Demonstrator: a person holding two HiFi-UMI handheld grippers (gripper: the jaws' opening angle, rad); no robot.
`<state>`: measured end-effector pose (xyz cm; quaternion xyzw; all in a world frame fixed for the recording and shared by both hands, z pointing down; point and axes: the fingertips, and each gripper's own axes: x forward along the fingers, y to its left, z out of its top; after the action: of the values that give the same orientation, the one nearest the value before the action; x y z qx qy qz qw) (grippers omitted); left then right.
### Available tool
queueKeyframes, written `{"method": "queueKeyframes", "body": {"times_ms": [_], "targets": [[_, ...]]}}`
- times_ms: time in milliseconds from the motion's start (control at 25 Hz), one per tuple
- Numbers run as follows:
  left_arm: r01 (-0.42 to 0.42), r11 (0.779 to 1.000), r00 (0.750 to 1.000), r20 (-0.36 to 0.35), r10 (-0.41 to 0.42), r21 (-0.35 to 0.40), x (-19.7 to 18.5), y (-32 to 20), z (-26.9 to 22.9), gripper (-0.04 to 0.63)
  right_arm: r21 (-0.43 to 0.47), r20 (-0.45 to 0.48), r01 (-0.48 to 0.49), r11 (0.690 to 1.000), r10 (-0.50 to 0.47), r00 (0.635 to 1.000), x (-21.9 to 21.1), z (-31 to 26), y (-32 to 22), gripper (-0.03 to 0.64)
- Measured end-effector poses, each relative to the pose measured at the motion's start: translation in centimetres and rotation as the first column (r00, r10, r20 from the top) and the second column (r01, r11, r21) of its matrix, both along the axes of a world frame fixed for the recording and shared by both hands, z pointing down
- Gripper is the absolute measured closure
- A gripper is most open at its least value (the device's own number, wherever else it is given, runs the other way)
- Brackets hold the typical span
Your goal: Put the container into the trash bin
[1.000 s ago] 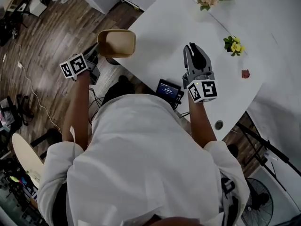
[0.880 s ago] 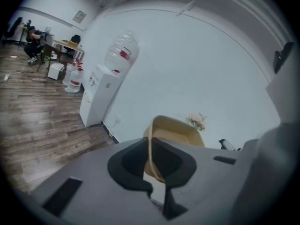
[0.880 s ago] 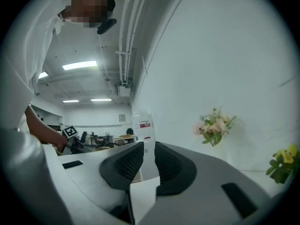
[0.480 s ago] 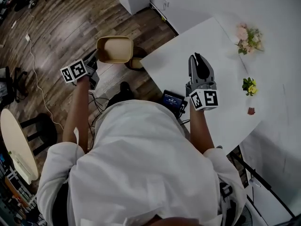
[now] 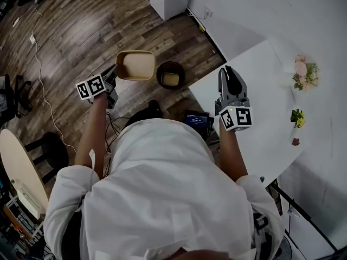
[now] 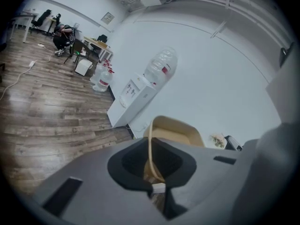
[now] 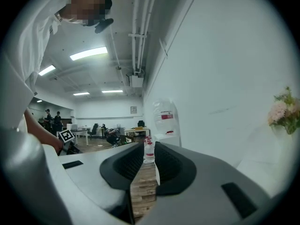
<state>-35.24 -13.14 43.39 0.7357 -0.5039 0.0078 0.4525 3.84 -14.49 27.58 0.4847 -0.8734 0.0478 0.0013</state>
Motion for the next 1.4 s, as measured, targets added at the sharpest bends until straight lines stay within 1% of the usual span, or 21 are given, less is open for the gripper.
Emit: {"method": "queueKeyframes", "body": {"times_ms": [120,240,440,560,640,840,960,1080,1240,1320,1400], "targets": [[-0.001,0.999,1.000,0.005,0.001,-0.033,-2.4,-1.2,2.5,0.569,-0.008,-0.039,-0.019,1.000,0.019,0.999,-2.1,1.4,-1.6,0.525],[-0.007,0.997,1.000,0.014,0.008,-0.072,-3.7,-1.6,5.5,0.569,-0.027,-0.069,-0.055,0.998,0.053,0.996,-2.6,3.4,-2.7,0.526],[-0.025,0.992,1.000,0.008,0.026,-0.121,-3.9,-2.6,10.3,0.569,-0.058,-0.114,-0.063,0.996,0.056,0.992,-4.7,6.3,-3.6,0.526],[-0.025,0.990,0.999,0.018,0.028,-0.140,-3.4,-4.9,13.7,0.569,-0.034,-0.165,-0.044,0.998,0.037,0.986,-5.4,8.6,-5.7,0.528],[-0.035,0.988,0.999,0.031,0.041,-0.153,-2.4,-6.3,16.3,0.569,-0.037,-0.173,-0.045,0.998,0.038,0.984,-4.8,10.4,-7.3,0.534],[-0.079,0.974,0.996,0.026,0.087,-0.213,2.4,-7.6,23.9,0.569,-0.114,-0.132,-0.013,0.993,-0.002,0.991,-4.5,14.7,-8.7,0.535],[-0.110,0.961,0.992,0.025,0.120,-0.253,5.3,-7.9,28.8,0.569,-0.136,-0.133,-0.022,0.991,0.003,0.991,-4.0,17.0,-9.8,0.535],[-0.132,0.943,0.989,0.027,0.147,-0.304,7.9,-7.5,33.9,0.569,-0.158,-0.134,-0.021,0.987,-0.001,0.991,-3.3,18.2,-10.3,0.535],[-0.177,0.922,0.978,0.047,0.205,-0.345,10.8,-7.1,39.2,0.569,-0.128,-0.173,0.041,0.991,-0.063,0.983,-3.9,17.7,-10.3,0.537],[-0.180,0.916,0.972,0.079,0.222,-0.358,11.3,-7.2,41.7,0.569,-0.125,-0.196,0.057,0.990,-0.081,0.977,-4.0,18.4,-10.7,0.536],[-0.174,0.911,0.971,0.090,0.223,-0.375,12.0,-7.0,43.9,0.569,-0.127,-0.224,0.064,0.990,-0.091,0.970,-3.6,19.0,-10.9,0.537]]}}
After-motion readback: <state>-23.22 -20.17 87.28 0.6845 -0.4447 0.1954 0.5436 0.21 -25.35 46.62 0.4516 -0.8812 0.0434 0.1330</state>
